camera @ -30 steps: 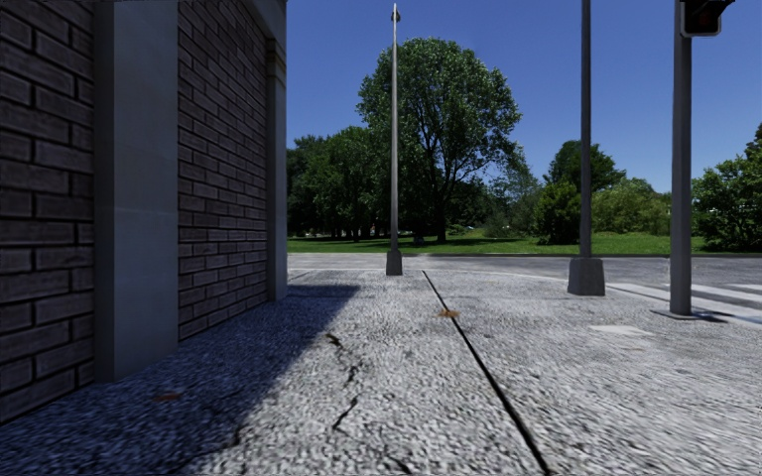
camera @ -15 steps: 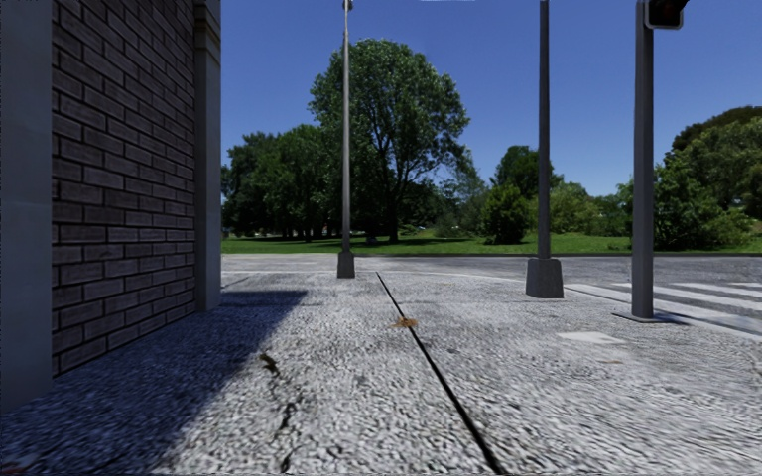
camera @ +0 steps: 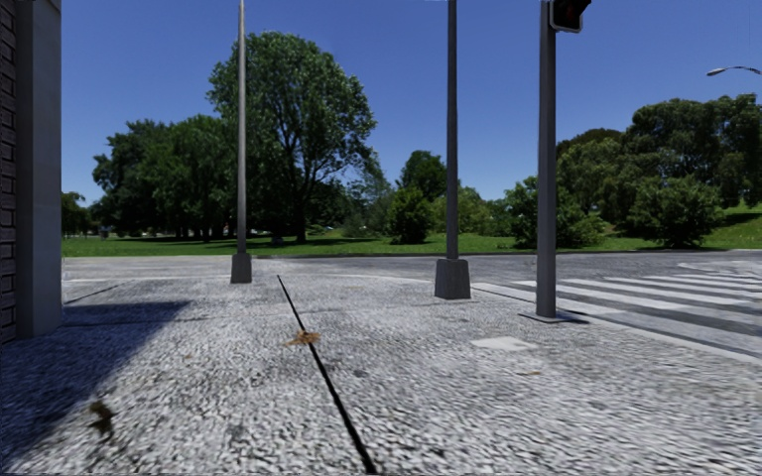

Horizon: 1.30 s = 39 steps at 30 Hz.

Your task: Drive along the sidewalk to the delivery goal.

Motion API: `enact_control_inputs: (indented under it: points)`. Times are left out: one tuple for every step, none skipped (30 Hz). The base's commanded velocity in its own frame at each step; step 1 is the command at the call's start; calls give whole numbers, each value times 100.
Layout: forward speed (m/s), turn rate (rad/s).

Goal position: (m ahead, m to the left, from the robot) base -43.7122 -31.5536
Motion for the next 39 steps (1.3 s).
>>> enact_control_inputs:
  points:
    - [96, -66]
    - [96, -73]
    - [96, -75]
    - [96, -75]
    - [96, -75]
    - [96, -75]
    - [96, -75]
    - [96, -75]
    - [96, -75]
    - [96, -75]
    - [96, -75]
    - [96, -75]
    - [96, -75]
    - [96, -75]
    - [96, -75]
    - [96, -75]
    - [96, -75]
    - [96, -75]
    - [96, -75]
    - [96, -75]
    - [96, -75]
    - [96, -75]
    - [96, -75]
    - [96, -75]
    - [96, -75]
    - [96, -75]
    - [96, -75]
    - [96, -75]
    - [96, -75]
    - [96, -75]
    - [96, -75]
    - [96, -75]
    - [96, -75]
    - [96, -75]
    - [96, -75]
    - [96, -75]
    - [96, -75]
    - [96, -75]
    - [96, -75]
